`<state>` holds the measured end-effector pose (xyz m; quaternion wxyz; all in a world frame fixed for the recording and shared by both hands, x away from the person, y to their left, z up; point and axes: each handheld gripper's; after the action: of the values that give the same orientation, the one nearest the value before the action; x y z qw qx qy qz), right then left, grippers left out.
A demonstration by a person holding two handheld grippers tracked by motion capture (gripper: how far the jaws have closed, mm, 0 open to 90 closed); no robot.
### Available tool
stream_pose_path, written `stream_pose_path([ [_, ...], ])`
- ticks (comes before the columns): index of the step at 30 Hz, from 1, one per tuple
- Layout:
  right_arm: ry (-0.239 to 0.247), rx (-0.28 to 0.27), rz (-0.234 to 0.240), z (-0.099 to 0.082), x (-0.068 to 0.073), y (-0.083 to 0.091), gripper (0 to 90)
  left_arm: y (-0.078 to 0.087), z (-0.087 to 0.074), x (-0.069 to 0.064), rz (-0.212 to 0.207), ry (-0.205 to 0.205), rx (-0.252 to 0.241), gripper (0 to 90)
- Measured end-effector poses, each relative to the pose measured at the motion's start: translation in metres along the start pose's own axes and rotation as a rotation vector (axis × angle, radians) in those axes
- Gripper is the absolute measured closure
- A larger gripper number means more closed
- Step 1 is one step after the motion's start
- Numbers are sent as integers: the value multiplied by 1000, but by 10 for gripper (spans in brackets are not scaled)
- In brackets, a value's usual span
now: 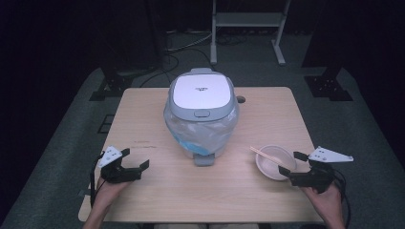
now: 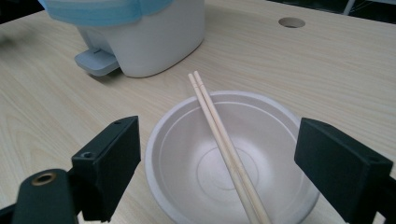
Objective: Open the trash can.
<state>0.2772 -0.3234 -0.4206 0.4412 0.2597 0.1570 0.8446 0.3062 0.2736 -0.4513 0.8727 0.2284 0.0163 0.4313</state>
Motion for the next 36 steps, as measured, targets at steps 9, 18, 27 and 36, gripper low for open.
stream_pose_path([
  [9,-24,25,13,-1,-5,-5,127,-17,11,-19,-82,-57,4,45],
  [18,-24,26,13,0,-3,-4,127,-34,25,-40,-175,-126,6,53],
  [27,-30,34,19,0,-3,-4,127,-48,36,-56,-234,-151,-5,115],
  [36,-31,28,19,1,-3,-3,127,-63,45,-70,-280,-184,1,164],
])
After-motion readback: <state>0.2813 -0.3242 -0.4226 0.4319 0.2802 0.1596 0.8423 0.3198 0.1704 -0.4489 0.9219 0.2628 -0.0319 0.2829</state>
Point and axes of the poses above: each handheld gripper's, and its own axes: y roughly backward along the jaws, z roughly out of its top, x roughly to its left, and after that the axes turned 15 degrees about -y, right-handed
